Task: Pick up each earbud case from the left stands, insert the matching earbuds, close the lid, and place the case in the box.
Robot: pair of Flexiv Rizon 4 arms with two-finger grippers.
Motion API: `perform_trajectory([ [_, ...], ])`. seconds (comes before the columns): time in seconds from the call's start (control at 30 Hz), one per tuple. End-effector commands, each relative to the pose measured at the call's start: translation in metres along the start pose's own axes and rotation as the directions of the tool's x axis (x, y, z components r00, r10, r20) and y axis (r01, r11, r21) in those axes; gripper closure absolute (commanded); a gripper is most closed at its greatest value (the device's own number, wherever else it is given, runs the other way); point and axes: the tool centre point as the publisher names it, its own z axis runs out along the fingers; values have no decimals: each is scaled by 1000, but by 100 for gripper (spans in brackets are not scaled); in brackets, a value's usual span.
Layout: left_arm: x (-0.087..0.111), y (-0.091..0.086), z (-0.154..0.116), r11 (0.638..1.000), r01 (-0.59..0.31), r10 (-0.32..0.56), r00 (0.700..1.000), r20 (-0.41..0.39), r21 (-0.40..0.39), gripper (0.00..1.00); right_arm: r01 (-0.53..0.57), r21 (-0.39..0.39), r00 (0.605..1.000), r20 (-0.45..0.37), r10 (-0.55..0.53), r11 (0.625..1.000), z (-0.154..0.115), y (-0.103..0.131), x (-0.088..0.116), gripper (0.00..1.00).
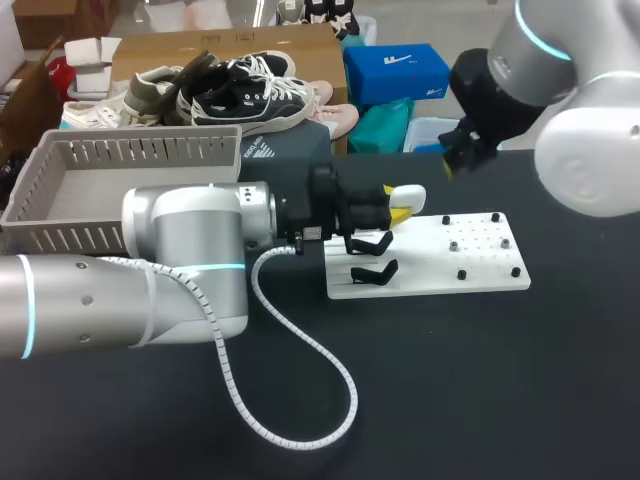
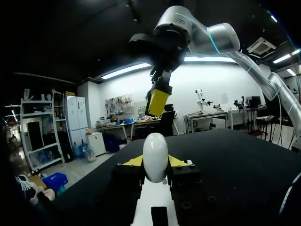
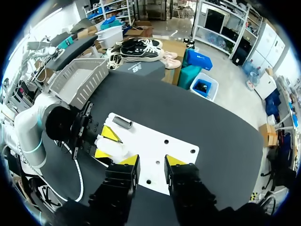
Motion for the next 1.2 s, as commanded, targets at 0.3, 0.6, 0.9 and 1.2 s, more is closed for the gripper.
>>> perform_trajectory([
  [0.3,-34,-5,-114,971,-82,61,993,-101,-224,100,-50,-3,998,29,50,999,-1,-19,29,66],
  [0.6,-42,-1,-200,927,-99,23,978,-208,-362,100,-57,3,998,18,57,998,4,-15,29,65],
  [0.9,-31,19,-261,896,-76,-60,955,-289,-438,100,-65,24,998,10,65,998,6,-10,27,66],
  [1.2,1,60,-308,877,-7,-177,925,-336,-481,100,-73,48,997,-4,74,996,13,-4,27,66],
])
